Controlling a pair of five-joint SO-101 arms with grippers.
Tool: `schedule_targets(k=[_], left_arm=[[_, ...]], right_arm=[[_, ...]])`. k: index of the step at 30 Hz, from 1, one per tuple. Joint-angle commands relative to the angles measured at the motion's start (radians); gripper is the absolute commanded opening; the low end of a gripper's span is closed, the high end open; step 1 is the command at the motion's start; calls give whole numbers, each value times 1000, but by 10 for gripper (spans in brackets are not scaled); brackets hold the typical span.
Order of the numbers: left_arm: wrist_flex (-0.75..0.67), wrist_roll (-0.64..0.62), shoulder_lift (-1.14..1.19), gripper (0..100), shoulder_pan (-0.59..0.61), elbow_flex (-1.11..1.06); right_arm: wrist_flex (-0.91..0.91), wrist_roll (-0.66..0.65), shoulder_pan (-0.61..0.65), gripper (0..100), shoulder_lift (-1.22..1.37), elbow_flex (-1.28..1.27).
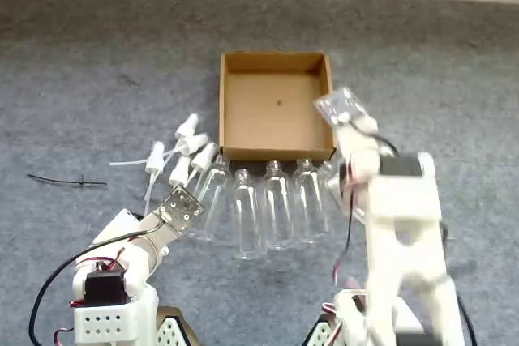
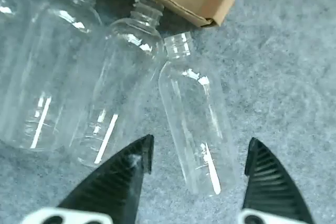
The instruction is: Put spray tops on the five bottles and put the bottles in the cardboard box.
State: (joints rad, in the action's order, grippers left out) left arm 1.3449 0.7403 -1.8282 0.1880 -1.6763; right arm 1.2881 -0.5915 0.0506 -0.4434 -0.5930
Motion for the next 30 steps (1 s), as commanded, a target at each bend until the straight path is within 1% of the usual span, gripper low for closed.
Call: schedule_targets(k=[1,7,11,19,23,28,30], left_arm=[[28,17,-1,12,13,-19],[31,20,-1,12,12,-19],[31,20,-1,12,12,-19],[31,20,-1,13,10,-19],[31,20,-1,13,10,-19],[31,20,-1,12,10,-19],[31,20,-1,12,10,-19]], right_arm=[[12,-51,8,254,209,214],[4,-58,15,254,407,344],[12,-117,28,254,489,357],[-54,-123,25,253,542,349],[-58,-121,21,253,585,349],[-61,-120,-21,252,636,351],[-61,-120,-41,228,641,354]])
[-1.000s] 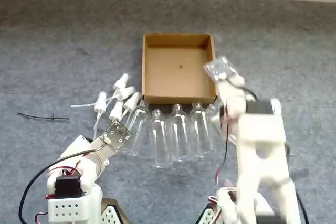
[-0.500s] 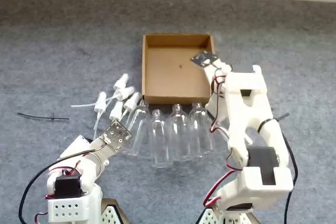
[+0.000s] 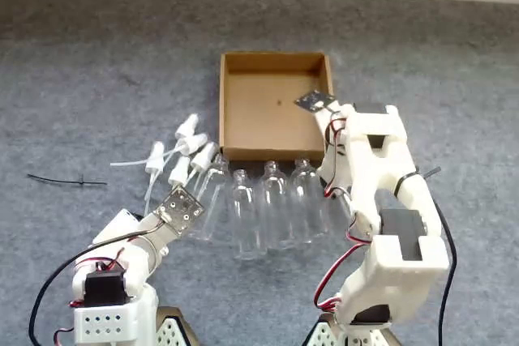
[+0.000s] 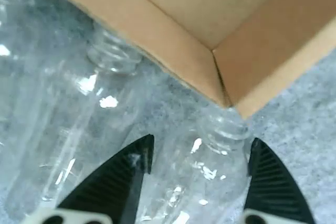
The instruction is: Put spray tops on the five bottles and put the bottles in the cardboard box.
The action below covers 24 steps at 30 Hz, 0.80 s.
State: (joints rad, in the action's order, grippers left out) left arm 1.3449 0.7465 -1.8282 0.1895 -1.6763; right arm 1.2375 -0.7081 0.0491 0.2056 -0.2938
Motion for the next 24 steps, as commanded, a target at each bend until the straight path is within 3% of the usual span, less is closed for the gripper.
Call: schedule_targets(k=[1,7,14,20,24], left_arm=[[31,14,-1,12,8,-19],[28,14,-1,14,7,-19],[-34,17,-1,13,8,-16],[-149,12,-1,11,13,7],[-140,-58,-1,14,48,91]], right_arm=[[-10,-3,-48,203,-10,56],[-10,6,-101,92,-10,59],[-2,161,-119,12,-10,157],[-1,321,-165,3,-25,239],[-12,327,-174,3,-148,220]])
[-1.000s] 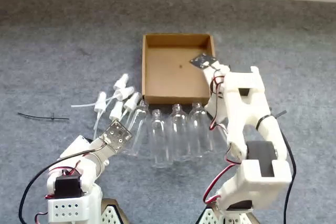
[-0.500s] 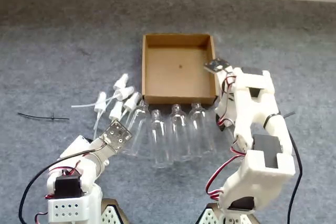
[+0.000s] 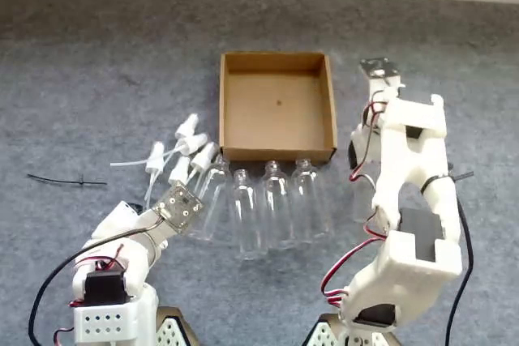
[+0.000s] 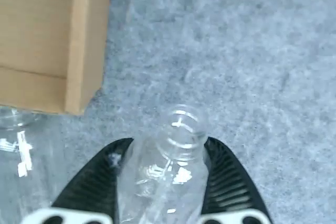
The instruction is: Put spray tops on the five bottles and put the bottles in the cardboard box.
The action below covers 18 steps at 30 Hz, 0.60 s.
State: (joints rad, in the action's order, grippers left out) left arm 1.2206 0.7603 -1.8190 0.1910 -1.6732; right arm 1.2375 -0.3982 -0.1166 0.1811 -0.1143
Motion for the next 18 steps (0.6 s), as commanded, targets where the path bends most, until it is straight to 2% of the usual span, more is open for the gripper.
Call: schedule_targets(k=[1,4,7,9,13,18], left_arm=[[-15,-84,-10,15,76,130],[-8,-83,12,21,151,268],[26,-83,151,98,165,397],[43,-89,302,138,165,496],[100,-140,639,139,163,789],[192,-186,1076,143,162,1225]], right_arm=[[-19,17,-8,3,-166,15],[-111,18,-4,3,-315,-125],[-242,17,8,3,-466,-344],[-318,17,18,3,-558,-493],[-363,18,54,3,-696,-720],[-360,18,79,3,-794,-785]])
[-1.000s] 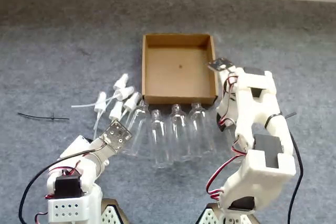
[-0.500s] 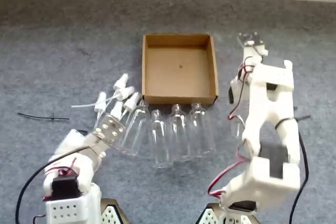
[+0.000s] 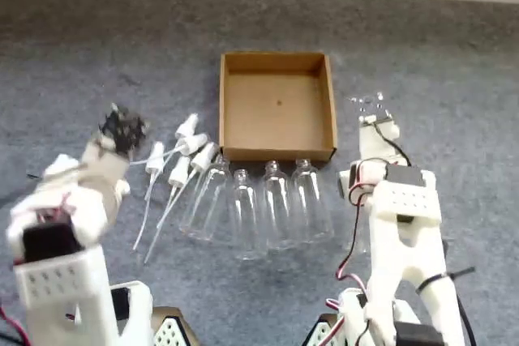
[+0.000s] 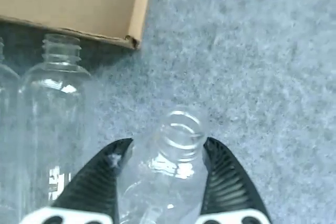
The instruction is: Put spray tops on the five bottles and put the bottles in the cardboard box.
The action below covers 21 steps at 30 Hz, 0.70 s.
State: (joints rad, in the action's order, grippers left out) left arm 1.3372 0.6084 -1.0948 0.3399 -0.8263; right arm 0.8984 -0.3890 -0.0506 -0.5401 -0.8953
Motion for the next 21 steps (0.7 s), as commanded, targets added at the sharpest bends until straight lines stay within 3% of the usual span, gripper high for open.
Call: schedule_targets(k=[1,9,16,21], left_arm=[[106,-34,437,143,13,473],[321,-115,1064,141,18,1066],[321,-262,1343,141,4,1293],[307,-315,1492,144,-85,1322]], right_arm=[[-22,9,15,4,-82,-4],[-24,9,15,5,-88,-10],[-22,8,15,9,-88,-13],[-24,8,16,9,-97,-50]])
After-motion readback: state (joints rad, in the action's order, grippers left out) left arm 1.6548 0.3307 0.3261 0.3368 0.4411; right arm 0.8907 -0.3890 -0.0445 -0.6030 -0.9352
